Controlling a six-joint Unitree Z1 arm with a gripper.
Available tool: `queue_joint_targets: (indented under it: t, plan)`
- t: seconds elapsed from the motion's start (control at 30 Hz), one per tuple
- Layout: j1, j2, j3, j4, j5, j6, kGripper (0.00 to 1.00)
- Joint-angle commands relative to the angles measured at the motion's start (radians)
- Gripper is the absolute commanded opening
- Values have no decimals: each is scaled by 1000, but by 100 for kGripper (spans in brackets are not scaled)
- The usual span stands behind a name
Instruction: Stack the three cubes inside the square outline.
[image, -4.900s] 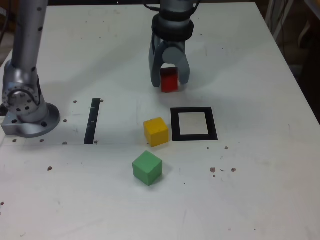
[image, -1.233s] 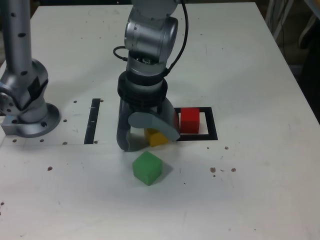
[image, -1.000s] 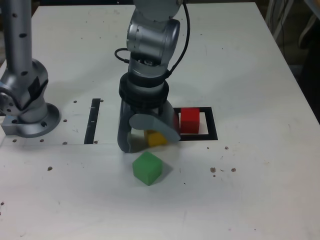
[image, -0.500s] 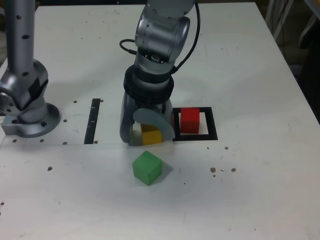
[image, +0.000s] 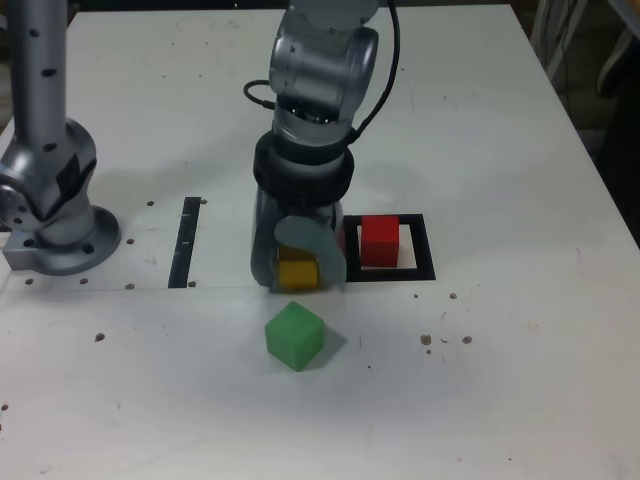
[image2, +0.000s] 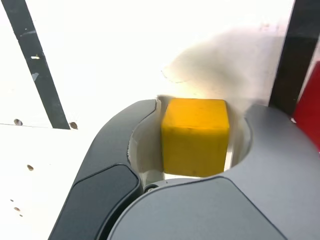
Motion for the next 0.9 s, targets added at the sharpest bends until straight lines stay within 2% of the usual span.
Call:
queue_joint_targets:
  t: [0.0, 0.13, 0.33, 0.43, 0.47, 0.53, 0.57, 0.67, 0.73, 0.8, 0.87]
  plan:
    - [1, -11, -9, 18, 7, 1, 23]
    - [1, -30, -42, 93, 18, 2, 17]
    - [1, -61, -169, 279, 29, 9, 12]
    - [1, -69, -210, 311, 31, 14, 11]
    - [1, -69, -218, 311, 34, 16, 13]
    - [1, -66, -221, 304, 44, 14, 24]
    - [1, -64, -220, 301, 53, 12, 33]
    - [1, -59, -215, 297, 84, 5, 70]
    - [1, -58, -213, 298, 99, 3, 88]
    - [1, -59, -213, 300, 98, 18, 98]
    - [1, -57, -209, 302, 78, 41, 100]
